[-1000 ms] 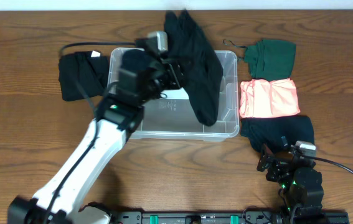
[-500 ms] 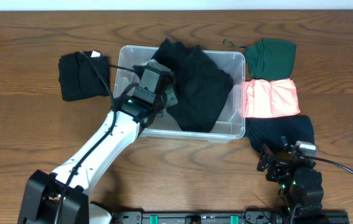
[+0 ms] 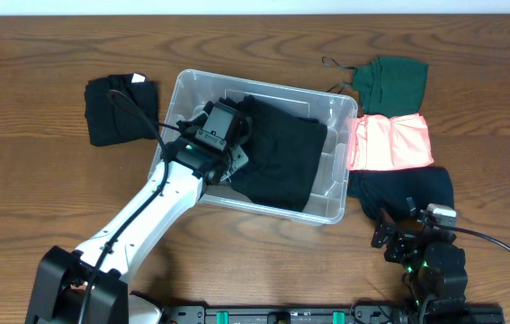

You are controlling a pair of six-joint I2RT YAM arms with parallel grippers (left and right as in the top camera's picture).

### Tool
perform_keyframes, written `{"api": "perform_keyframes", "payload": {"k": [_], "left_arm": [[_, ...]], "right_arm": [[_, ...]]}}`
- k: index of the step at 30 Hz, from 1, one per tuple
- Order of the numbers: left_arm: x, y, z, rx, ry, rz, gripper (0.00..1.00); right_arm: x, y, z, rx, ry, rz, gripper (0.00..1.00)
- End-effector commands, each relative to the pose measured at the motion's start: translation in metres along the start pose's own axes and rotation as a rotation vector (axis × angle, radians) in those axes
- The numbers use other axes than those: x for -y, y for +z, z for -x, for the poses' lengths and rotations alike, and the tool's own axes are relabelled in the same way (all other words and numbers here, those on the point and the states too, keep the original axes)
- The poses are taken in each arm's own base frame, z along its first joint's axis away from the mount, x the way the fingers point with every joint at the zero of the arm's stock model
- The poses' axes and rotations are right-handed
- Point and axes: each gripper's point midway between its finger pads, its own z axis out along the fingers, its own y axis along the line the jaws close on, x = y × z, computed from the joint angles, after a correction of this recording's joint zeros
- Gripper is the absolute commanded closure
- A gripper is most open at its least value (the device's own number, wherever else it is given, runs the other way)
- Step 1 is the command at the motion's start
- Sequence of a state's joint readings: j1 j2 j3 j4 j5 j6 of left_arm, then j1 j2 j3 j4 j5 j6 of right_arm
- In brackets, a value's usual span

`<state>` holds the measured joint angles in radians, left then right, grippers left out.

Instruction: Pack container

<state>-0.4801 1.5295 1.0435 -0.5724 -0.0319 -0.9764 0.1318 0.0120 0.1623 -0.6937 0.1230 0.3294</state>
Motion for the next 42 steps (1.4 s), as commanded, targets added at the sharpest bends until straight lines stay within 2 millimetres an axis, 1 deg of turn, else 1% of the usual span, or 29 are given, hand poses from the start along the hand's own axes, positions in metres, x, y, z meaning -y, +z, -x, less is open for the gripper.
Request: {"api": "perform_keyframes", "payload": {"k": [1,2,3,5,6,8,10,12,14,16,17,19,21,23,24,25,29,32,34,36,40,42], "left_arm": [[0.010,-0.016,0.032,0.096,-0.059,-0.055,0.10],[0.016,-0.023,0.039,0.107,-0.047,-0.091,0.09],[0.023,-0.032,0.047,0.124,-0.028,-0.132,0.02],[0.032,-0.053,0.063,0.166,-0.012,-0.197,0.02],[0.034,-0.069,0.074,0.204,0.010,-0.233,0.02],[0.032,-0.100,0.095,0.291,0.055,-0.275,0.02],[0.021,-0.131,0.115,0.385,0.104,-0.293,0.02],[-0.002,-0.161,0.137,0.483,0.109,-0.280,0.02],[-0.029,-0.180,0.155,0.550,0.095,-0.246,0.02],[-0.054,-0.188,0.169,0.576,0.088,-0.219,0.02],[-0.063,-0.189,0.174,0.574,0.083,-0.218,0.02],[-0.079,-0.182,0.184,0.544,0.077,-0.224,0.02],[-0.100,-0.163,0.196,0.493,0.053,-0.206,0.02],[-0.122,-0.136,0.207,0.426,0.015,-0.187,0.02],[-0.129,-0.122,0.211,0.396,0.008,-0.190,0.02],[-0.136,-0.107,0.216,0.362,0.007,-0.208,0.02],[-0.152,-0.056,0.231,0.261,-0.026,-0.336,0.02],[-0.166,-0.024,0.234,0.197,-0.076,-0.405,0.02],[-0.180,-0.002,0.232,0.155,-0.115,-0.408,0.02],[-0.192,0.016,0.229,0.128,-0.145,-0.397,0.02],[-0.209,0.041,0.227,0.103,-0.178,-0.371,0.02],[-0.213,0.052,0.225,0.094,-0.184,-0.364,0.02]], "right_arm": [[0.003,0.000,-0.002,-0.004,0.013,-0.013,0.01],[0.003,0.000,-0.002,-0.004,0.013,-0.013,0.01],[0.003,0.000,-0.002,-0.004,0.013,-0.013,0.01],[0.003,0.000,-0.002,-0.004,0.013,-0.013,0.01],[0.003,0.000,-0.002,-0.004,0.013,-0.013,0.01],[0.003,0.000,-0.002,-0.004,0.013,-0.013,0.01],[0.003,0.000,-0.002,-0.004,0.013,-0.013,0.01],[0.003,0.000,-0.002,-0.004,0.013,-0.013,0.01],[0.003,0.000,-0.002,-0.004,0.013,-0.013,0.01],[0.003,0.000,-0.002,-0.004,0.013,-0.013,0.01],[0.003,0.000,-0.002,-0.004,0.013,-0.013,0.01],[0.003,0.000,-0.002,-0.004,0.013,-0.013,0.01],[0.003,0.000,-0.002,-0.004,0.013,-0.013,0.01],[0.003,0.000,-0.002,-0.004,0.013,-0.013,0.01],[0.003,0.000,-0.002,-0.004,0.013,-0.013,0.01],[0.003,0.000,-0.002,-0.004,0.013,-0.013,0.01],[0.003,0.000,-0.002,-0.004,0.013,-0.013,0.01],[0.003,0.000,-0.002,-0.004,0.013,-0.013,0.01],[0.003,0.000,-0.002,-0.004,0.013,-0.013,0.01],[0.003,0.000,-0.002,-0.004,0.013,-0.013,0.01],[0.003,0.000,-0.002,-0.004,0.013,-0.013,0.01],[0.003,0.000,-0.002,-0.004,0.013,-0.013,0.01]]}}
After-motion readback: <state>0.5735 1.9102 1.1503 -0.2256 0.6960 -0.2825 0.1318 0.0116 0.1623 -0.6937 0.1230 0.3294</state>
